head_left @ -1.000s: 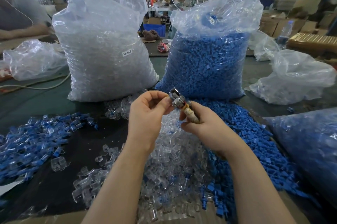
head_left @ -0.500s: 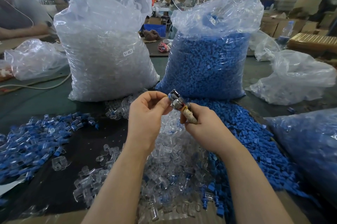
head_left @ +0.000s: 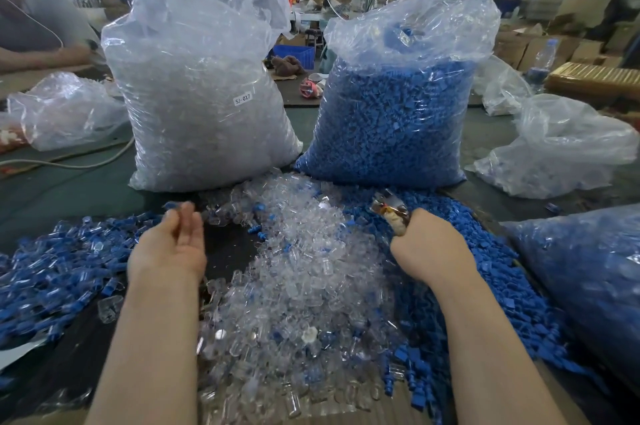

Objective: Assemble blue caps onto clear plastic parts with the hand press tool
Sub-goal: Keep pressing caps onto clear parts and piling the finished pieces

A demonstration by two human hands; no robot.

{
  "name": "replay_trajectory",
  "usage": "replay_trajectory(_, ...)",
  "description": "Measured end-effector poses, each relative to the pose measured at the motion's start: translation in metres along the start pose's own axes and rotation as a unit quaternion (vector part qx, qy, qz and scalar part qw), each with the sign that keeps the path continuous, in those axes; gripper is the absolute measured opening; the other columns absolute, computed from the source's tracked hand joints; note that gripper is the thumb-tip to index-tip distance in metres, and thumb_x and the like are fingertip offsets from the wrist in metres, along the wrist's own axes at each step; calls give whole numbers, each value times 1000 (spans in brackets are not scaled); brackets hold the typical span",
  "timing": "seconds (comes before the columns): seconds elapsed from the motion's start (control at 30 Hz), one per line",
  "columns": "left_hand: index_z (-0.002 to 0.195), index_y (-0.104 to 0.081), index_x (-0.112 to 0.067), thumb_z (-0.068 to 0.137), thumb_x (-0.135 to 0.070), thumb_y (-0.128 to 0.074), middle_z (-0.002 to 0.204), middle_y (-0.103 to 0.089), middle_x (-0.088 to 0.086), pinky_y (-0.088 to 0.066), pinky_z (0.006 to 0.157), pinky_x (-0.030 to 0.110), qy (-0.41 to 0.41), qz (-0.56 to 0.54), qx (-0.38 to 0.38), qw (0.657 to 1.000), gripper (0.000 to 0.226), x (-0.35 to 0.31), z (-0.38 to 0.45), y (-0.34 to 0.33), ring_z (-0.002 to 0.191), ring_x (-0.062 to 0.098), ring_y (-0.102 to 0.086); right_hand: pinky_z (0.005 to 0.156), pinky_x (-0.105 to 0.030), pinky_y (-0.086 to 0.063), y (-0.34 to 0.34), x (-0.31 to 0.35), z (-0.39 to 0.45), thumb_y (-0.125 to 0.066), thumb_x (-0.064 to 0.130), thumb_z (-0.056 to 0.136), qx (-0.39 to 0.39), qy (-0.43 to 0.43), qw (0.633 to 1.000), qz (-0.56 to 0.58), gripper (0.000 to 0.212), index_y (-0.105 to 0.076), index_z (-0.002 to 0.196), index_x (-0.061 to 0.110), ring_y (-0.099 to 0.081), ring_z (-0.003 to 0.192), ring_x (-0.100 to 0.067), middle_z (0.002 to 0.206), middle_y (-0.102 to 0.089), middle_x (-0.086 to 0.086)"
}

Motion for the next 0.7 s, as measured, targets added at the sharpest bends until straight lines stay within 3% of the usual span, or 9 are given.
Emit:
replay_trajectory(0.13,119,-60,2,101,-4,-46,92,-71,12,-57,56,20,-21,-86,-52,995,24,-22,8,18,79,13,-73,58,-32,-37,-2,-17,-1,-56,20,85,9,-75,997,-9,19,-46,97,9,-50,69,-24,80,-50,-6)
replay_trajectory(0.23,107,-61,20,95,4,-43,134,-56,22,-39,101,9,-33,-66,23,997,27,-24,14,13,127,19,-55,58,-31,-38,-3,-23,-2,-57,19,85,10,-93,995,-25,14,-52,94,9,-50,65,-22,81,-54,-7)
replay_trajectory(0.27,119,-54,21,99,2,-39,144,-48,22,-31,108,11,-44,-40,31,998,31,-24,15,11,136,22,-46,58,-30,-39,-4,-24,-3,-57,20,86,12,-97,995,-31,14,-53,94,9,-52,67,-23,83,-56,-8)
replay_trajectory(0.33,136,-47,4,105,-9,-37,143,-50,15,-43,106,23,-54,-2,52,997,35,-19,12,4,132,20,-51,62,-32,-42,-6,-25,-3,-57,22,87,13,-101,994,-38,20,-53,100,9,-56,78,-28,96,-59,-11)
replay_trajectory(0.4,117,-60,-12,102,-12,-47,120,-65,3,-53,84,26,-50,141,66,987,20,-15,9,-7,108,13,-63,67,-35,-43,-8,-24,-3,-58,24,88,13,-100,994,-39,26,-48,106,9,-57,87,-32,105,-58,-13)
replay_trajectory(0.47,102,-64,-19,98,-12,-55,105,-70,0,-49,72,24,-79,356,97,926,12,-4,7,-17,91,10,-65,67,-36,-43,-9,-22,-2,-59,24,88,15,-94,995,-41,27,-45,106,10,-56,88,-32,102,-56,-11)
replay_trajectory(0.53,108,-67,-21,95,-11,-60,105,-70,0,-47,71,25,-131,512,122,840,18,8,3,-24,87,9,-63,65,-35,-41,-10,-21,-2,-59,23,87,17,-87,995,-48,22,-45,101,13,-54,82,-30,89,-52,-6)
replay_trajectory(0.63,136,-55,-20,95,-12,-59,128,-61,6,-52,82,35,-202,718,156,648,42,28,5,-27,90,16,-63,61,-34,-40,-8,-21,-2,-59,21,86,13,-86,995,-46,16,-45,86,15,-49,69,-24,76,-47,-3)
replay_trajectory(0.7,149,-38,-23,96,-11,-52,151,-42,8,-47,101,45,-216,828,170,489,56,44,11,-25,118,31,-56,61,-34,-40,-8,-20,-3,-59,21,86,15,-85,995,-46,16,-45,84,15,-49,67,-23,76,-47,-3)
Point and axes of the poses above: each hand's wrist, its own z-axis towards the middle knuckle, its own y-axis out of the back of the hand, x = y × z, the point moved 7 cm from there along z, towards the middle knuckle
